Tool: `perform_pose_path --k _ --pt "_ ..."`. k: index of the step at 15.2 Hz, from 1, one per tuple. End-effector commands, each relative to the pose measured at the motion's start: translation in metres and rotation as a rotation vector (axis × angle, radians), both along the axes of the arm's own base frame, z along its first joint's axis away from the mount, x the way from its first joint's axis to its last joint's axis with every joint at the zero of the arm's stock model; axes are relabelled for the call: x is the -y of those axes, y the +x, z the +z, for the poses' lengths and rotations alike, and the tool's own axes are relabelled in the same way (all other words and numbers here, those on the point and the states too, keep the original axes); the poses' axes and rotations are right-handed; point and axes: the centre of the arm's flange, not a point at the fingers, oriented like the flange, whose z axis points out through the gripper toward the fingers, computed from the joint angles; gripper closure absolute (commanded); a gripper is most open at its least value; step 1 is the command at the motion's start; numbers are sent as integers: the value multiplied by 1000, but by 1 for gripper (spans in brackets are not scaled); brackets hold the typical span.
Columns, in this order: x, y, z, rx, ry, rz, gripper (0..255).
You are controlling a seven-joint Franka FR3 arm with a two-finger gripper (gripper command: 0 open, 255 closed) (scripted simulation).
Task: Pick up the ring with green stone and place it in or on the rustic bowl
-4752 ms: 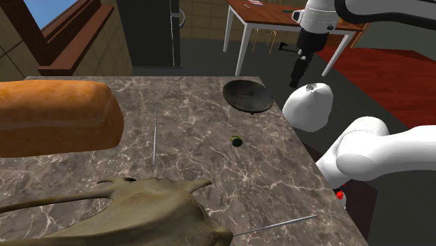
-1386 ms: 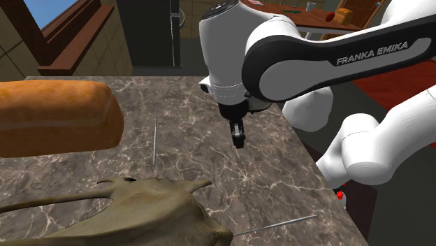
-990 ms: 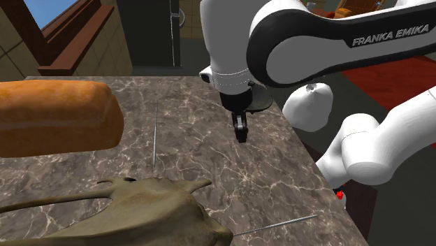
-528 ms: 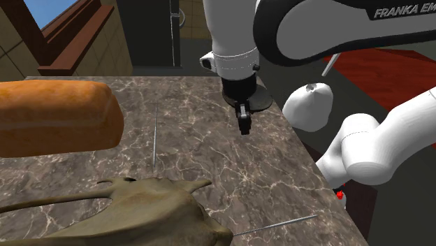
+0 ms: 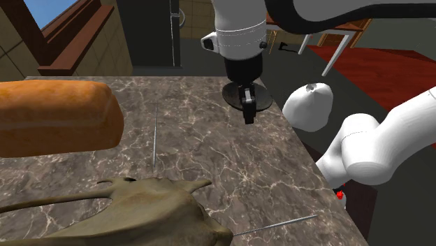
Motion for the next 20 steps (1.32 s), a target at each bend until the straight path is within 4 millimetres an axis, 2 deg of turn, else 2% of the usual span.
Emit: perform_pose_path --k 1,15,20 --pt "11 6 5 0 0 0 255" --pt "171 93 0 0 0 0 255" --pt "171 93 -26 0 0 0 255"
